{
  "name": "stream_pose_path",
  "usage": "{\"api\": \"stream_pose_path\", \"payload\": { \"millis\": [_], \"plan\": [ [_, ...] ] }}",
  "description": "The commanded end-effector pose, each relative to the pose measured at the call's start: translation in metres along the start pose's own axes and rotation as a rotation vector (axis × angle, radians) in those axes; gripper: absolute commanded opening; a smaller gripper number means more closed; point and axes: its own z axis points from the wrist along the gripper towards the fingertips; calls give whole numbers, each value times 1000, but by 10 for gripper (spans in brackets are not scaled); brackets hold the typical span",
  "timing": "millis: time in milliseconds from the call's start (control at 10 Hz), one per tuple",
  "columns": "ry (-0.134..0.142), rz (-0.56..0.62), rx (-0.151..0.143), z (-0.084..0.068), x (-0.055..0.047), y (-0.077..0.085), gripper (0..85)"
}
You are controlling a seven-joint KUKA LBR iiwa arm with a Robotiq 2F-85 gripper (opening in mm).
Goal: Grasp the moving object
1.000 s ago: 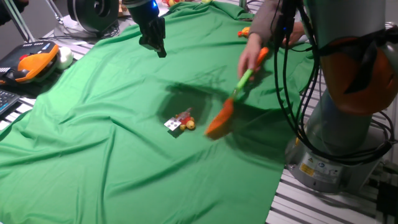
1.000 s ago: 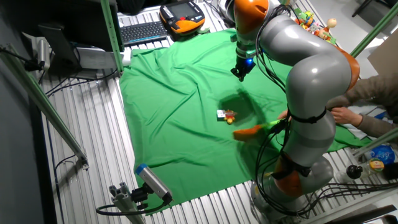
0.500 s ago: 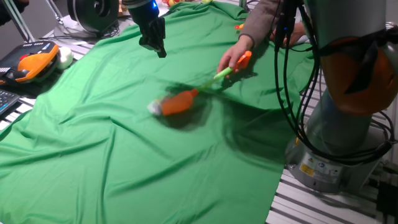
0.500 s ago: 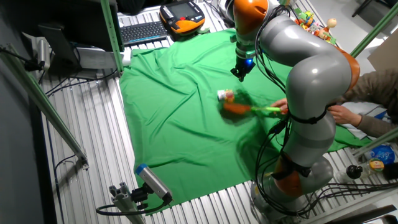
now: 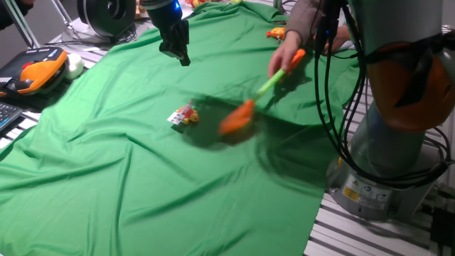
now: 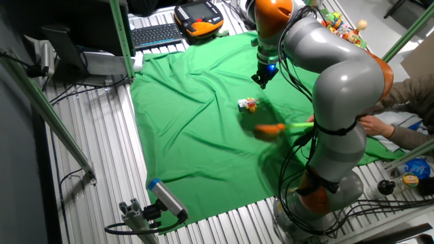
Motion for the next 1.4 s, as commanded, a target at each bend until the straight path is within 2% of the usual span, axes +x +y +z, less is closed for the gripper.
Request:
{"api": "stream_pose_path", "payload": {
  "millis": [0, 100, 200, 300, 400, 500, 600, 700, 800, 1100, 1200, 1300],
  "plan": [
    [-2, 9, 21, 7, -1, 3, 170],
    [-7, 11, 30, 14, -2, 4, 170],
    [-8, 9, 22, 22, -4, 3, 170],
    [-9, 8, 16, 32, -6, 2, 340],
    [-19, 22, 12, 44, -9, 2, 340],
    [-48, 27, 25, 57, -10, 4, 510],
    [-68, 35, 21, 69, -12, 3, 510],
    [-85, 42, -3, 81, -15, 2, 510],
    [-102, 45, -5, 92, -19, 4, 510],
    [-129, 50, -8, 101, -28, 4, 510],
    [-144, 51, -8, 105, -33, 4, 680],
    [-163, 57, -11, 107, -37, 5, 680]
  ]
}}
